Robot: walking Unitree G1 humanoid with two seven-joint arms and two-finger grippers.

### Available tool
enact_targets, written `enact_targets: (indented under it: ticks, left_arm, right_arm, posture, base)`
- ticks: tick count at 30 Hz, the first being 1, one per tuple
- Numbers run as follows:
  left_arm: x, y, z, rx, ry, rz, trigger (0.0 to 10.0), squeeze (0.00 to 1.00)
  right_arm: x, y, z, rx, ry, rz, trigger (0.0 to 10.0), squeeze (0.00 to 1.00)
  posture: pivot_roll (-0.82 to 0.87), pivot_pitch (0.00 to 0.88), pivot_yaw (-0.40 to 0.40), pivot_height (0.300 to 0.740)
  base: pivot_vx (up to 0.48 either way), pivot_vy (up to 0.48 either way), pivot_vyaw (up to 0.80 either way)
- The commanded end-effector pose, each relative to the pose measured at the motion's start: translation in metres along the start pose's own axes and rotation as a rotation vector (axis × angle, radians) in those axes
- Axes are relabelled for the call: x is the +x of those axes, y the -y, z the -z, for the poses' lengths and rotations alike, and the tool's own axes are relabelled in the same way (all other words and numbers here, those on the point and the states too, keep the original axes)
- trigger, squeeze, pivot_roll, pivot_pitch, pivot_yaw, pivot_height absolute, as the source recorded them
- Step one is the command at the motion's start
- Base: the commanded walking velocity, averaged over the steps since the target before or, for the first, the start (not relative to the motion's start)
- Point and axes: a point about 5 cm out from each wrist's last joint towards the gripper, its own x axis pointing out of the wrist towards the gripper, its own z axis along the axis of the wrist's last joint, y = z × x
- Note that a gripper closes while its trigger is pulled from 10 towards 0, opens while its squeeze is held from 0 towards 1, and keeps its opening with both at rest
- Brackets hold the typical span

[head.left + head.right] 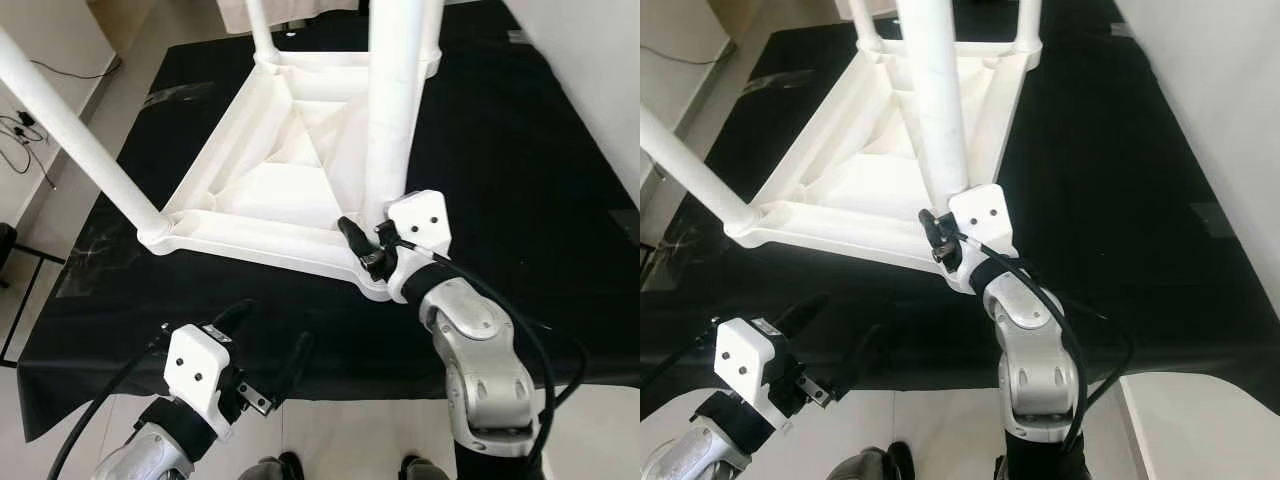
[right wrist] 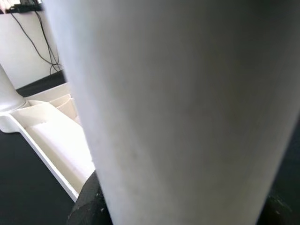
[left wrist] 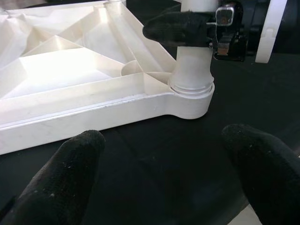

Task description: Building children table

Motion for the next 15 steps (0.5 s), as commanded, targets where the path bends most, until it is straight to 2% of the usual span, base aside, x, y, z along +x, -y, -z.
enact_targets:
  ticks: [1, 2, 3, 4, 5, 6, 8, 9, 10, 11, 12, 13, 14, 15]
  left_arm:
    - [-0.003, -0.003, 0.004, 0.008, -0.025, -0.022, 10.0, 0.00]
    - [-0.003, -0.003, 0.004, 0.009, -0.024, -0.025, 10.0, 0.00]
    - [-0.003, -0.003, 0.004, 0.009, -0.024, -0.025, 10.0, 0.00]
    - [-0.003, -0.003, 0.004, 0.009, -0.024, -0.026, 10.0, 0.00]
    - [-0.003, -0.003, 0.004, 0.008, -0.023, -0.025, 10.0, 0.00]
    - [-0.003, -0.003, 0.004, 0.008, -0.023, -0.025, 10.0, 0.00]
    - [-0.002, -0.002, 0.005, 0.005, -0.023, -0.022, 10.0, 0.00]
    - [-0.002, -0.002, 0.005, 0.005, -0.023, -0.022, 10.0, 0.00]
    - [-0.002, -0.001, 0.005, 0.003, -0.023, -0.020, 10.0, 0.00]
    - [-0.002, -0.001, 0.005, 0.002, -0.023, -0.017, 10.0, 0.00]
    - [-0.002, -0.001, 0.005, 0.002, -0.023, -0.017, 10.0, 0.00]
    - [-0.003, 0.000, 0.005, 0.001, -0.023, -0.015, 10.0, 0.00]
    - [-0.003, 0.000, 0.005, 0.001, -0.023, -0.015, 10.0, 0.00]
    - [-0.003, 0.001, 0.004, 0.000, -0.023, -0.014, 10.0, 0.00]
  right_arm:
    - [0.003, -0.011, 0.028, 0.119, -0.161, -0.064, 10.0, 0.08]
    - [0.006, -0.016, 0.022, 0.153, -0.125, -0.144, 10.0, 1.00]
    - [0.006, -0.016, 0.022, 0.153, -0.125, -0.144, 10.0, 1.00]
    - [0.006, -0.020, 0.017, 0.175, -0.107, -0.179, 10.0, 1.00]
    - [0.010, -0.021, 0.009, 0.186, -0.063, -0.278, 10.0, 1.00]
    - [0.010, -0.021, 0.009, 0.186, -0.063, -0.278, 10.0, 1.00]
    - [0.015, -0.015, -0.002, 0.108, 0.007, -0.515, 10.0, 1.00]
    - [0.015, -0.015, -0.002, 0.108, 0.007, -0.515, 10.0, 1.00]
    - [0.015, -0.013, -0.004, 0.062, 0.018, -0.624, 10.0, 0.73]
    - [0.017, -0.007, -0.003, -0.007, 0.009, -0.711, 10.0, 0.00]
    - [0.017, -0.007, -0.003, -0.007, 0.009, -0.711, 10.0, 0.00]
    - [0.020, -0.001, -0.003, -0.071, 0.000, -0.793, 10.0, 0.00]
    - [0.020, -0.001, -0.003, -0.071, 0.000, -0.793, 10.0, 0.00]
    - [0.021, 0.003, -0.003, -0.112, -0.008, -0.842, 10.0, 0.00]
  posture:
    - [-0.02, 0.271, 0.104, 0.740]
    - [-0.02, 0.271, 0.104, 0.740]
    - [-0.02, 0.271, 0.104, 0.740]
    - [-0.02, 0.269, 0.101, 0.740]
    - [-0.01, 0.267, 0.101, 0.740]
    - [-0.01, 0.267, 0.101, 0.740]
    - [-0.01, 0.262, 0.103, 0.740]
    - [-0.01, 0.262, 0.103, 0.740]
    - [-0.01, 0.262, 0.102, 0.740]
    - [-0.01, 0.261, 0.101, 0.740]
    - [-0.01, 0.261, 0.101, 0.740]
    - [0.00, 0.259, 0.101, 0.740]
    - [0.00, 0.259, 0.101, 0.740]
    - [0.00, 0.259, 0.101, 0.740]
  base:
    - [0.000, 0.000, 0.00]
    - [0.000, 0.000, 0.00]
    - [0.000, 0.000, 0.00]
    - [0.000, 0.000, 0.00]
    - [0.000, 0.000, 0.00]
    - [0.000, 0.000, 0.00]
    - [0.000, 0.000, 0.00]
    - [0.000, 0.000, 0.00]
    - [0.000, 0.000, 0.00]
    - [0.000, 0.000, 0.00]
    - [0.000, 0.000, 0.00]
    - [0.000, 0.000, 0.00]
    - [0.000, 0.000, 0.00]
    - [0.000, 0.000, 0.00]
